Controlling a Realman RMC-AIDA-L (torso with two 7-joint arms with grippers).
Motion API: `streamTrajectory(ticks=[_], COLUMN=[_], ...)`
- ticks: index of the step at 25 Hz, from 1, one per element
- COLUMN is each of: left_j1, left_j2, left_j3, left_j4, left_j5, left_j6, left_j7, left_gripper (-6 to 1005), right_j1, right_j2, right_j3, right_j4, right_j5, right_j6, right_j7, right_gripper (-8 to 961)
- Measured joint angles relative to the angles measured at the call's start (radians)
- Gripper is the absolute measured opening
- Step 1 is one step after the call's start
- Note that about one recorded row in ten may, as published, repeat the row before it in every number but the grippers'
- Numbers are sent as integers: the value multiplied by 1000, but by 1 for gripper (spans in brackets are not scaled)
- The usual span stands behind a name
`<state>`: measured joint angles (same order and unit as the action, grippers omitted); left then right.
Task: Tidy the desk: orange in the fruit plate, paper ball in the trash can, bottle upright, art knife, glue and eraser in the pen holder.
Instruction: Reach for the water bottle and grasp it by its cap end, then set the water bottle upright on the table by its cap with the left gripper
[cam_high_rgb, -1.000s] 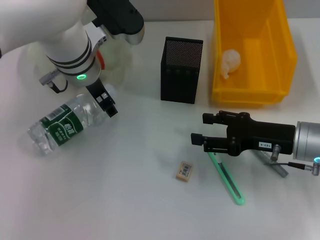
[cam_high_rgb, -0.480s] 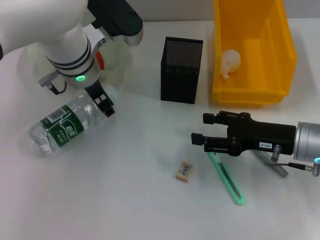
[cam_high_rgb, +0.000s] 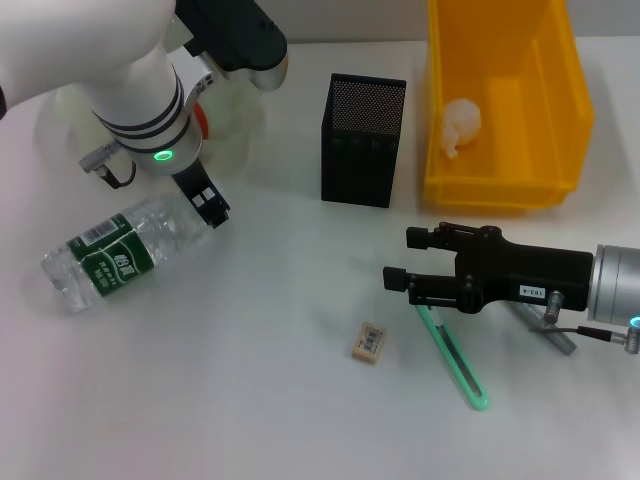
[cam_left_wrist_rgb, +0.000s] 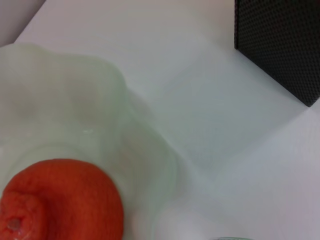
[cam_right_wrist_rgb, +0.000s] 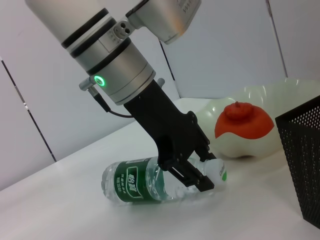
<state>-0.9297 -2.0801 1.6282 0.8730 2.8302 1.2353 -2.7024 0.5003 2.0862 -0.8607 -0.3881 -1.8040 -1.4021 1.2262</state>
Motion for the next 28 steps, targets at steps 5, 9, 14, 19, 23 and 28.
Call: streamTrajectory(ticks=[5,9,14,19,23,28], left_j1=[0,2,10,26,57,95], left_j2=[0,0,0,0,0,1], left_j3=[-1,0,0,0,6,7], left_j4=[-1,6,64,144,270,418], left_j5=[0,0,-1,-17,-35,-38], left_j6=[-2,0,22,54,98,165], left_j7=[-1,-5,-4,-7,-8,-22], left_gripper=[462,443,442,442,441,442], right_j1=[1,1,3,1,0,1], right_j2=[0,-1,-1,-2,-3,-3], right_j3=[0,0,0,2,2,2], right_j4=[0,0,0,-3,-7,-8], right_j5=[0,0,0,16,31,38], right_j6=[0,2,4,7,6,6], right_j7=[0,1,1,1,-1,-5], right_gripper=[773,773,774,774,774,774])
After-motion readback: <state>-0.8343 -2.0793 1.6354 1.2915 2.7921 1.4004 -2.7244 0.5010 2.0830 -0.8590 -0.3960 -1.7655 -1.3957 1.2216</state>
